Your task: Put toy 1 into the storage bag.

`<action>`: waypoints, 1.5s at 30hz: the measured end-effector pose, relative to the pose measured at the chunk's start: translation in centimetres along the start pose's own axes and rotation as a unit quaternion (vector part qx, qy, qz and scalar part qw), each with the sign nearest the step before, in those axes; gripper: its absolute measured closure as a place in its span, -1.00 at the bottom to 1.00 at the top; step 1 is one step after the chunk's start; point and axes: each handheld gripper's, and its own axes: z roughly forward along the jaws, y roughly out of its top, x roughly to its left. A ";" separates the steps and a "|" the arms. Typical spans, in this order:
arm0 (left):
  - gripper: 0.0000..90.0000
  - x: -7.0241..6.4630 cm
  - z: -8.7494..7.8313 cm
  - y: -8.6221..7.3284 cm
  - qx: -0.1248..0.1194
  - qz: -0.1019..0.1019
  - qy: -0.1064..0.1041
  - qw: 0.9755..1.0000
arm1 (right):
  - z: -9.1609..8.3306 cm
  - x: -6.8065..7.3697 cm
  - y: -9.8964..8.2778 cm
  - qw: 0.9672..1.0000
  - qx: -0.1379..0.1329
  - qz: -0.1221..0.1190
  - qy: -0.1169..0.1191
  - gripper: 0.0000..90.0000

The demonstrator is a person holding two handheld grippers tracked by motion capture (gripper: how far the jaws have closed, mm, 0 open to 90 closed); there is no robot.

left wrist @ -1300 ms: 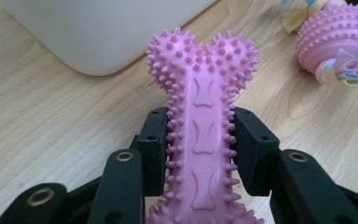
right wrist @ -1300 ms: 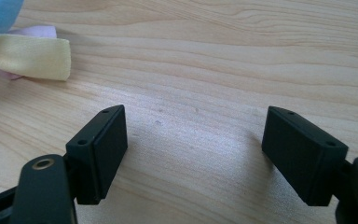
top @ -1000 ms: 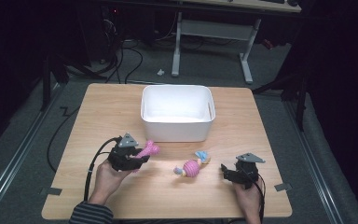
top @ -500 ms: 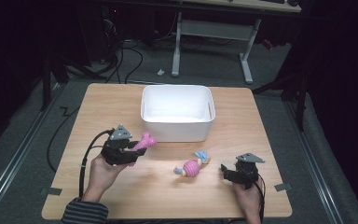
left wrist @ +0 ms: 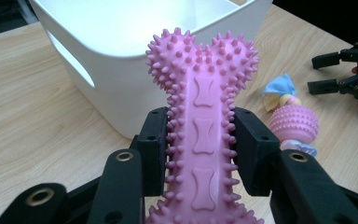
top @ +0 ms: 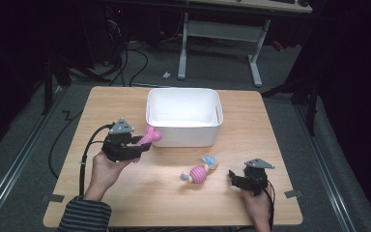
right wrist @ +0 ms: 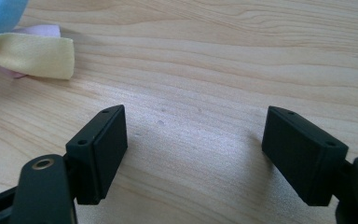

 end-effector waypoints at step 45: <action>0.31 0.6 4.5 11.7 -0.001 0.053 -0.008 0.999 | 0.0 0.0 0.0 1.000 0.001 -0.005 0.004 -0.50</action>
